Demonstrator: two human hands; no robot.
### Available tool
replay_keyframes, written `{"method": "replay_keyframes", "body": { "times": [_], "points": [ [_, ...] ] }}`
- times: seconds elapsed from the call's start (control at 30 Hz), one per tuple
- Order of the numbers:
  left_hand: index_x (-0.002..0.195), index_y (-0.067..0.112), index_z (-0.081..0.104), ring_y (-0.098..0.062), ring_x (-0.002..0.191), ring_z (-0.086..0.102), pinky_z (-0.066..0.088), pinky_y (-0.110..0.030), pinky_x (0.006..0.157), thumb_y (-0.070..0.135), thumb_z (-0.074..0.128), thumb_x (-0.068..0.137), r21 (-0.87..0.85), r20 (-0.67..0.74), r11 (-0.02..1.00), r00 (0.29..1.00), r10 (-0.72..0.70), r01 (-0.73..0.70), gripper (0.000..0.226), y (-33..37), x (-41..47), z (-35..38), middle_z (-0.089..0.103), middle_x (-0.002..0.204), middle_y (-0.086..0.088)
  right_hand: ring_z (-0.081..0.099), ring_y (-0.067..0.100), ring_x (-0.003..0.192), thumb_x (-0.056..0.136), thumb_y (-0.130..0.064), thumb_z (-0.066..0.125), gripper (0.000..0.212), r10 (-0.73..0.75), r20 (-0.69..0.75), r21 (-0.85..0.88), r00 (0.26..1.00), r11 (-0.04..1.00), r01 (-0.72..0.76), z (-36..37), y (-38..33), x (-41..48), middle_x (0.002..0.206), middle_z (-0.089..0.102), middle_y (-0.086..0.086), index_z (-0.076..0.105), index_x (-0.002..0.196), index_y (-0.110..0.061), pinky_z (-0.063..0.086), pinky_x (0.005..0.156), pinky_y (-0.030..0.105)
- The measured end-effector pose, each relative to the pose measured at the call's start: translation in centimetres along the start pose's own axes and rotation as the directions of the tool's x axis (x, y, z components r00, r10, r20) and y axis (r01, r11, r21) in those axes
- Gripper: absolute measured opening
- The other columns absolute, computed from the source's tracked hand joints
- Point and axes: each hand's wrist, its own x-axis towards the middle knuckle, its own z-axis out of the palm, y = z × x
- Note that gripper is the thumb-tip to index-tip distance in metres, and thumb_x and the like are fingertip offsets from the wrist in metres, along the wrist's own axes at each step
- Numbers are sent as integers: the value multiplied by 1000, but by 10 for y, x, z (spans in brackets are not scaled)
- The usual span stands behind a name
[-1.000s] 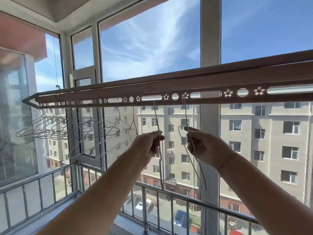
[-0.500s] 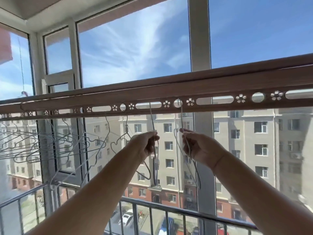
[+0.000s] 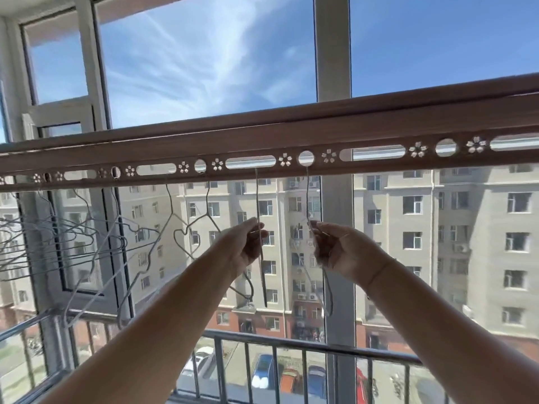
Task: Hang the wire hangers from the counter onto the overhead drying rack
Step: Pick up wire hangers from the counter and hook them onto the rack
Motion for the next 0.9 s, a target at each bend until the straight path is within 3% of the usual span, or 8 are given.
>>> {"method": "replay_keyframes", "body": {
  "times": [0.17,0.37,0.5,0.63,0.73,0.8,0.9],
  "points": [
    [86,3,62,-12,53,54,45,-18,40,17,47,95,75,48,996,998,-46,42,23,-16,-12,-11,63,73,-11,57,6,49,87,-7,54,13,9,-52,-52,999,999,-12,-12,16,-6,58,59,-3,66,87,-10,46,47,15],
    [87,4,63,-16,62,54,43,-23,55,18,44,97,137,70,989,995,-67,57,26,-49,-24,-26,63,74,-9,53,7,53,85,-8,55,10,-12,-118,-97,993,995,0,-30,45,-21,60,58,-3,65,87,-10,43,51,18],
    [91,5,63,-16,67,56,43,-24,58,18,46,96,209,86,975,992,-92,73,22,-86,-33,-34,64,77,-7,52,8,61,86,-6,54,13,-120,-174,-248,977,966,74,-49,69,-37,66,57,-3,63,94,-11,41,56,20],
    [99,6,63,-16,76,57,44,-27,68,21,48,95,413,203,910,971,-128,34,21,-133,-42,-28,66,86,-6,53,15,84,87,-12,58,26,-247,-226,-541,942,836,89,-83,94,-60,92,61,2,59,113,-10,42,70,24],
    [105,10,61,-16,81,58,44,-26,71,19,55,92,561,332,824,934,-129,-85,17,-172,-40,-19,67,95,-7,57,16,93,85,-16,63,36,-334,-253,-684,908,725,76,-116,106,-84,106,60,9,56,120,-11,45,71,17],
    [104,13,62,-16,84,58,45,-25,71,19,59,90,608,413,779,900,-141,-157,16,-198,-40,-8,66,96,-9,57,17,98,83,-19,66,41,-383,-270,-757,883,651,51,-141,109,-104,109,58,9,54,122,-12,48,69,14],
    [103,18,61,-14,87,60,49,-30,81,20,64,86,599,521,769,838,-163,-223,17,-232,-46,18,66,94,-2,54,19,100,80,-19,70,49,-459,-323,-836,827,548,-22,-180,108,-136,106,56,6,53,125,-11,46,76,14]
  ]
}}
